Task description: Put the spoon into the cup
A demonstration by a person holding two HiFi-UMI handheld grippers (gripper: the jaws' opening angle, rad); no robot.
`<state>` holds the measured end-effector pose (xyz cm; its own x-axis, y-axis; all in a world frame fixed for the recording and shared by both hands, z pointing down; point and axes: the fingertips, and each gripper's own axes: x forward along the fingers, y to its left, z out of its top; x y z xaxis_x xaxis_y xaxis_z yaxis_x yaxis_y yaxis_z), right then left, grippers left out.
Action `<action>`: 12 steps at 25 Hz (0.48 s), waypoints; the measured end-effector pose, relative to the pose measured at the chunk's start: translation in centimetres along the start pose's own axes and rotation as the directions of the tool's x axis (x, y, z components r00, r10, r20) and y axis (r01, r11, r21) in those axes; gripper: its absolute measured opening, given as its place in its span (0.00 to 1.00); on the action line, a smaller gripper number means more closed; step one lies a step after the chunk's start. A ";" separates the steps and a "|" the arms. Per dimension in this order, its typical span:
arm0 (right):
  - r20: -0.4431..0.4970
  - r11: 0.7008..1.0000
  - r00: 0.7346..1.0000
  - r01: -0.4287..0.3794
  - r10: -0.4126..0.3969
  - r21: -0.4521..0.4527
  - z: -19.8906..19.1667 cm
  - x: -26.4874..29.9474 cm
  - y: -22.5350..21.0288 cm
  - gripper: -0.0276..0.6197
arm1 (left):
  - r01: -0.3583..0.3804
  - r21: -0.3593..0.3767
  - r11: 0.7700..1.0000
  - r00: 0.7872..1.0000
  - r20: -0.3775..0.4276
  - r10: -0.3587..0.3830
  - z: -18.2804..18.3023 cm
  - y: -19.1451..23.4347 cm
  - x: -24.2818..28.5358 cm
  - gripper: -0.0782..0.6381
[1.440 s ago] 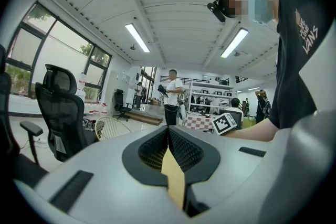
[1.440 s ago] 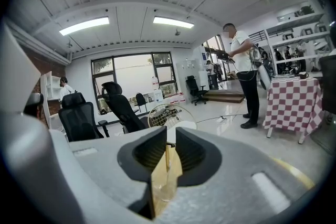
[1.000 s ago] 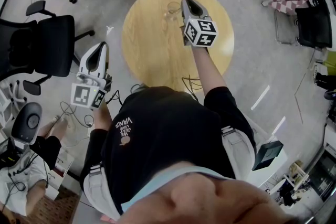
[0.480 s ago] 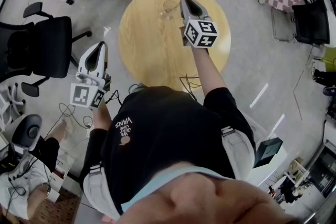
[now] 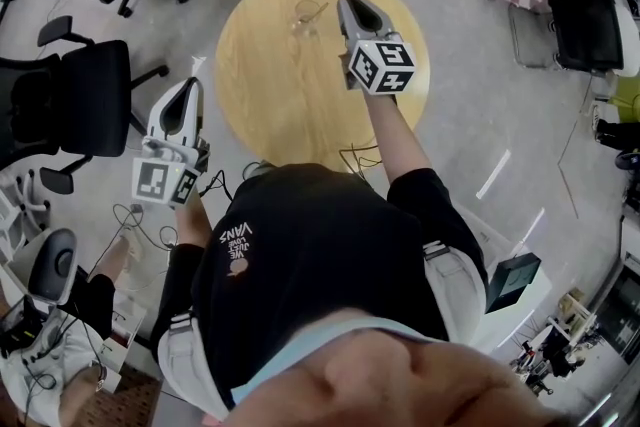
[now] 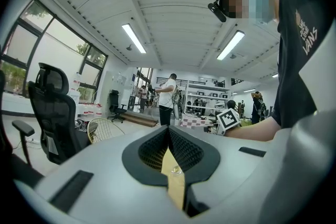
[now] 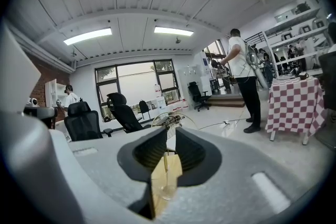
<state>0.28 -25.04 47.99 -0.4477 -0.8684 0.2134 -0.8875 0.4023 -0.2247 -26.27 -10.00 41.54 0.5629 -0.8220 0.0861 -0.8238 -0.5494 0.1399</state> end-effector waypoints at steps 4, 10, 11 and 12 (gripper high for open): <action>-0.007 1.000 1.000 -0.011 0.011 0.000 0.0 -0.8 -0.4 0.12 | 0.008 0.003 1.000 1.000 0.003 -0.008 0.2 -0.7 0.8 0.10; 0.005 1.000 1.000 -0.023 0.023 0.009 0.7 -2.6 -0.8 0.12 | 0.023 0.006 1.000 1.000 0.010 -0.023 0.5 -2.2 1.8 0.10; 0.007 1.000 1.000 -0.027 0.027 0.010 0.9 -2.9 -0.9 0.12 | 0.023 0.007 1.000 1.000 0.012 -0.024 0.6 -2.4 2.0 0.10; 0.009 1.000 1.000 -0.029 0.029 0.010 1.1 -3.2 -0.9 0.12 | 0.023 0.007 1.000 1.000 0.013 -0.023 0.7 -2.6 2.2 0.10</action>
<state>2.64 -22.96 46.48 -0.4725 -0.8588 0.1980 -0.8729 0.4248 -0.2400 -22.95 -10.43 40.70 0.5809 -0.8109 0.0702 -0.8110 -0.5693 0.1351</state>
